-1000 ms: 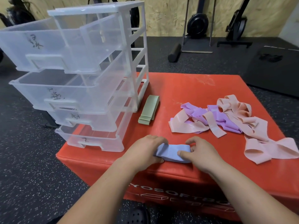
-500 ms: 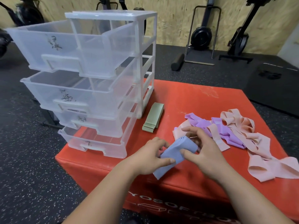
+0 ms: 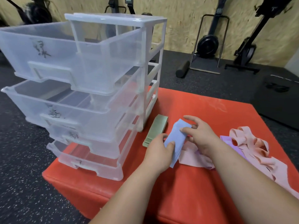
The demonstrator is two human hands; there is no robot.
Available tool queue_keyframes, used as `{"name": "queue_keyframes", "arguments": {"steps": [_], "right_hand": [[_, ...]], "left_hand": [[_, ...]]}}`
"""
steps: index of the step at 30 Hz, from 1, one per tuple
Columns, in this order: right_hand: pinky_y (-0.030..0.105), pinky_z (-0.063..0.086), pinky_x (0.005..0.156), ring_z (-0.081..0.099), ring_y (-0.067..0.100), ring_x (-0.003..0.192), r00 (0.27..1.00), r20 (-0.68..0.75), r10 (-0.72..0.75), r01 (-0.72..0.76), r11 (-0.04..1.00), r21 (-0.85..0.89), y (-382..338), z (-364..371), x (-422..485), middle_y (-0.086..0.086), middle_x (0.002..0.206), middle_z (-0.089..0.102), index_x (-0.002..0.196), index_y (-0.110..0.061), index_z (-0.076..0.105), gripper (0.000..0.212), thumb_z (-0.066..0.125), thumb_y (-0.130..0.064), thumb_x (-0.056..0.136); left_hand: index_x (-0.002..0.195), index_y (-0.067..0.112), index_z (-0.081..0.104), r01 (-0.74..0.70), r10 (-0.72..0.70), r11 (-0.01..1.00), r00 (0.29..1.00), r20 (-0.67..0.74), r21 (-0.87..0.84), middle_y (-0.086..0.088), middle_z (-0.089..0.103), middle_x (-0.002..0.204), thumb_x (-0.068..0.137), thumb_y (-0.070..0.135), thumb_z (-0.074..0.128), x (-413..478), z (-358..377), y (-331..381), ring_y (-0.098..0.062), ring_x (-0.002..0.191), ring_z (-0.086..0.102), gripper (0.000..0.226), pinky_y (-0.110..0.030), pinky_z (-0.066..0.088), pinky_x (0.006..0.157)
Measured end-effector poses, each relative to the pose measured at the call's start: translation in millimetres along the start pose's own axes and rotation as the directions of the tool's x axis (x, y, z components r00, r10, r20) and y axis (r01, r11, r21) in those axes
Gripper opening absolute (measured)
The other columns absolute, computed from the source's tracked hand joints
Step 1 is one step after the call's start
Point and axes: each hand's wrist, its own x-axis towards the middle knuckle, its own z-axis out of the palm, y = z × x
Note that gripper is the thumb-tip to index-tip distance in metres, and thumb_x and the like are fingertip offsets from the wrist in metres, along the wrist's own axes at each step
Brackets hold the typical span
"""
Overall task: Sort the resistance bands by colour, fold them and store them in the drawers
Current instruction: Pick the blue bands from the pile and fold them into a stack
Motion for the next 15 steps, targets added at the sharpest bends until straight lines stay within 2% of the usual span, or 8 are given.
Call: {"name": "queue_keyframes", "arguments": {"steps": [3, 8, 11, 15], "right_hand": [[0.028, 0.059, 0.063, 0.074, 0.024, 0.091, 0.999, -0.013, 0.034, -0.033, 0.999, 0.028, 4, 7, 33, 0.018, 0.115, 0.073, 0.136, -0.02, 0.063, 0.053, 0.069, 0.008, 0.091], [0.036, 0.063, 0.079, 0.073, 0.023, 0.092, 0.996, -0.028, 0.085, -0.087, 0.993, -0.077, 31, -1, 69, 0.015, 0.113, 0.073, 0.137, -0.015, 0.062, 0.052, 0.068, 0.008, 0.091], [0.029, 0.062, 0.071, 0.073, 0.022, 0.09, 0.995, -0.052, 0.091, -0.095, 0.993, -0.077, 37, -12, 76, 0.012, 0.11, 0.073, 0.133, -0.015, 0.063, 0.048, 0.07, 0.007, 0.09], [0.031, 0.063, 0.075, 0.074, 0.023, 0.092, 0.994, -0.07, 0.085, -0.088, 0.996, -0.034, 40, -17, 81, 0.013, 0.11, 0.074, 0.131, -0.016, 0.065, 0.048, 0.07, 0.008, 0.09]], "left_hand": [[0.153, 0.015, 0.047, 0.035, -0.034, 0.999, 0.998, -0.058, 0.02, -0.003, 0.061, 0.148, 0.106, 0.027, 0.056, 19, 9, 5, -0.021, 0.135, 0.058, 0.05, -0.031, 0.045, 0.107], [0.153, 0.017, 0.043, 0.083, -0.084, 0.993, 0.996, 0.01, 0.079, -0.003, 0.059, 0.148, 0.106, 0.023, 0.055, 35, 36, 2, -0.025, 0.135, 0.057, 0.049, -0.033, 0.045, 0.106], [0.143, 0.016, 0.051, 0.111, -0.117, 0.985, 0.992, 0.039, 0.133, -0.006, 0.063, 0.139, 0.103, 0.024, 0.056, 41, 49, -1, -0.027, 0.127, 0.06, 0.041, -0.038, 0.048, 0.103], [0.143, 0.015, 0.048, 0.103, -0.107, 0.979, 0.994, 0.009, 0.177, -0.008, 0.059, 0.137, 0.102, 0.029, 0.061, 40, 54, 3, -0.029, 0.125, 0.058, 0.045, -0.035, 0.045, 0.098]]}}
